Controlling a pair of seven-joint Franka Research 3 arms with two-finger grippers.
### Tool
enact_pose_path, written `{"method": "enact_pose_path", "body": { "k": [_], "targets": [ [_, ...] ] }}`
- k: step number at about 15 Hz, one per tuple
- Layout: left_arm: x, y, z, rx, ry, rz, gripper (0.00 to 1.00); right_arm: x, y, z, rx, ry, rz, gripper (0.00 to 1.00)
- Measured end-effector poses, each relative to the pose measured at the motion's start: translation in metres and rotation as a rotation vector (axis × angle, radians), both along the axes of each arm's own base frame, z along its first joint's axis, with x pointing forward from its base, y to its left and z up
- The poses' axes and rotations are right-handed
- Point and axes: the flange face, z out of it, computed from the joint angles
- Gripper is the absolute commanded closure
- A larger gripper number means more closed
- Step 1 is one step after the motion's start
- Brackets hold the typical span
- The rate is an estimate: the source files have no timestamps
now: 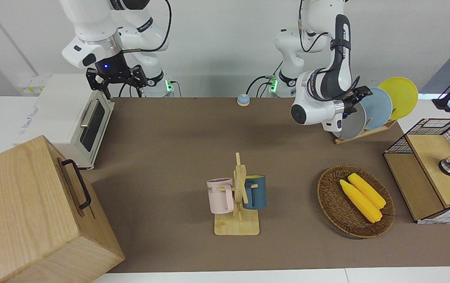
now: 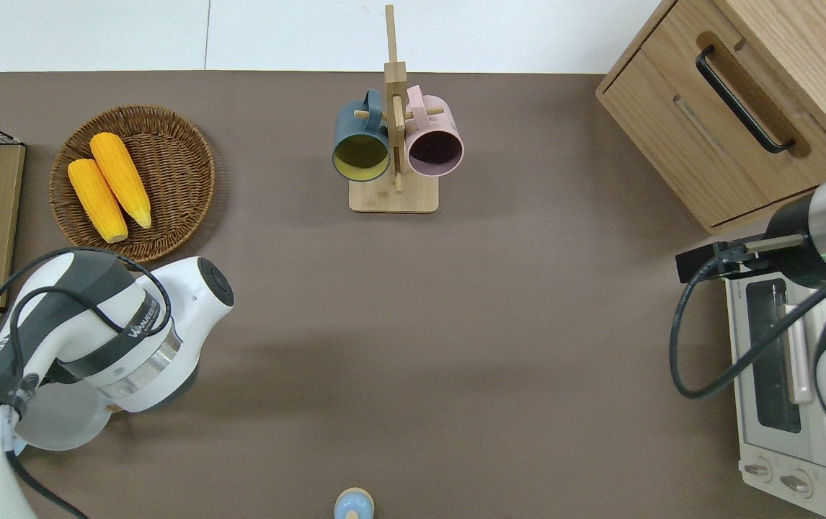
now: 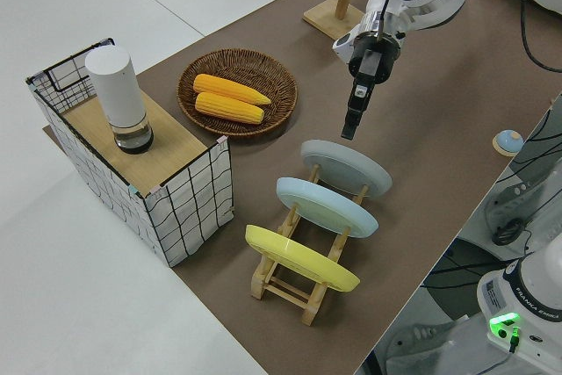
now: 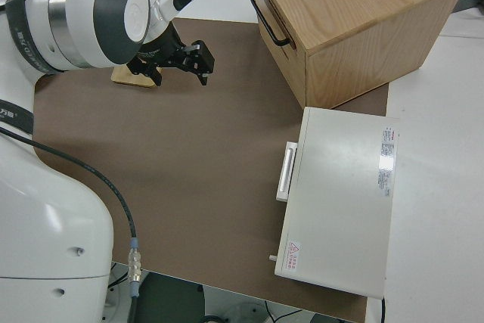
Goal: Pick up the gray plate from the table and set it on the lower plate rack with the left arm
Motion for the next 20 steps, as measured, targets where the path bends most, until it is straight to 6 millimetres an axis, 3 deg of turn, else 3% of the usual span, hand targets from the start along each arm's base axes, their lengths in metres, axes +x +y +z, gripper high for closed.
{"method": "enact_pose_path", "body": {
  "k": [7,14,18,20],
  "targets": [
    [0.027,-0.050,0.069,-0.268,-0.063,0.020,0.00,0.000,0.000,0.000,0.000,0.000,0.000,0.017],
    [0.044,-0.097,0.133,-0.717,-0.140,0.052,0.00,0.000,0.000,0.000,0.000,0.000,0.000,0.017],
    [0.052,-0.113,0.152,-0.929,-0.150,0.025,0.00,0.000,0.000,0.000,0.000,0.000,0.000,0.017],
    [0.056,-0.106,0.166,-1.012,-0.144,0.006,0.00,0.000,0.000,0.000,0.000,0.000,0.000,0.017]
  ]
}}
